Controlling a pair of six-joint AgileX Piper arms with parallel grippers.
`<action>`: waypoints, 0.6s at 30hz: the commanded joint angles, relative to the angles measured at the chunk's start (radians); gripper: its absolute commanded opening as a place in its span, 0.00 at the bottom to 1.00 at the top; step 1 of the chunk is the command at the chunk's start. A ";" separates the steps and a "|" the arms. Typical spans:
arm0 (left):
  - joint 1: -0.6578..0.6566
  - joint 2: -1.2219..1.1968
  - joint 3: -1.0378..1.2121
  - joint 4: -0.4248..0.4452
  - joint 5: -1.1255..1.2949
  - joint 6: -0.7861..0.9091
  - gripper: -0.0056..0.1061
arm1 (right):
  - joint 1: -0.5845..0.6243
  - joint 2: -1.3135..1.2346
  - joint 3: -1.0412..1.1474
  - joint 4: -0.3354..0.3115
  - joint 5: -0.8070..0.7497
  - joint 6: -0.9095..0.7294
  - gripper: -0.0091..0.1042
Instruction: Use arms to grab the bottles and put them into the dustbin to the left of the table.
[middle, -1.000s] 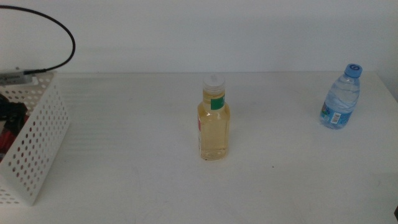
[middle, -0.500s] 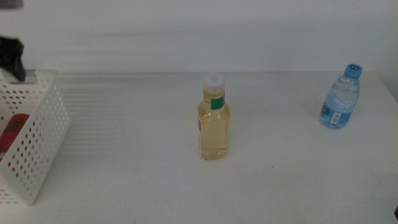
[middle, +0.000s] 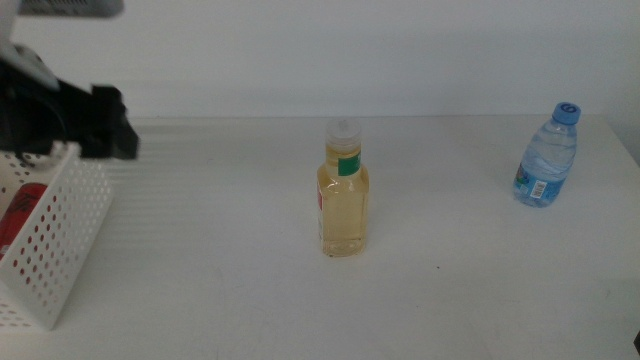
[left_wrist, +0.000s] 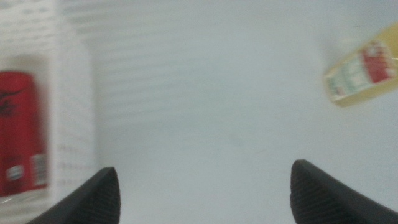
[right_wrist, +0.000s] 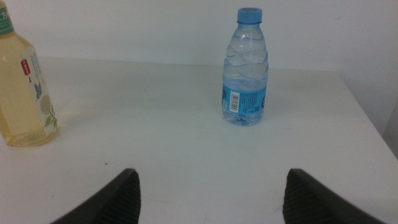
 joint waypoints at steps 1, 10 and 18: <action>-0.061 -0.087 0.073 -0.001 -0.162 -0.047 0.86 | -0.005 -0.027 -0.009 -0.010 -0.070 -0.010 0.61; -0.236 -0.284 0.442 -0.021 -0.557 -0.085 0.86 | -0.005 -0.027 -0.009 -0.010 -0.070 -0.010 0.61; -0.353 -0.391 0.734 -0.012 -0.896 0.023 0.86 | -0.005 -0.027 -0.009 -0.010 -0.070 -0.010 0.61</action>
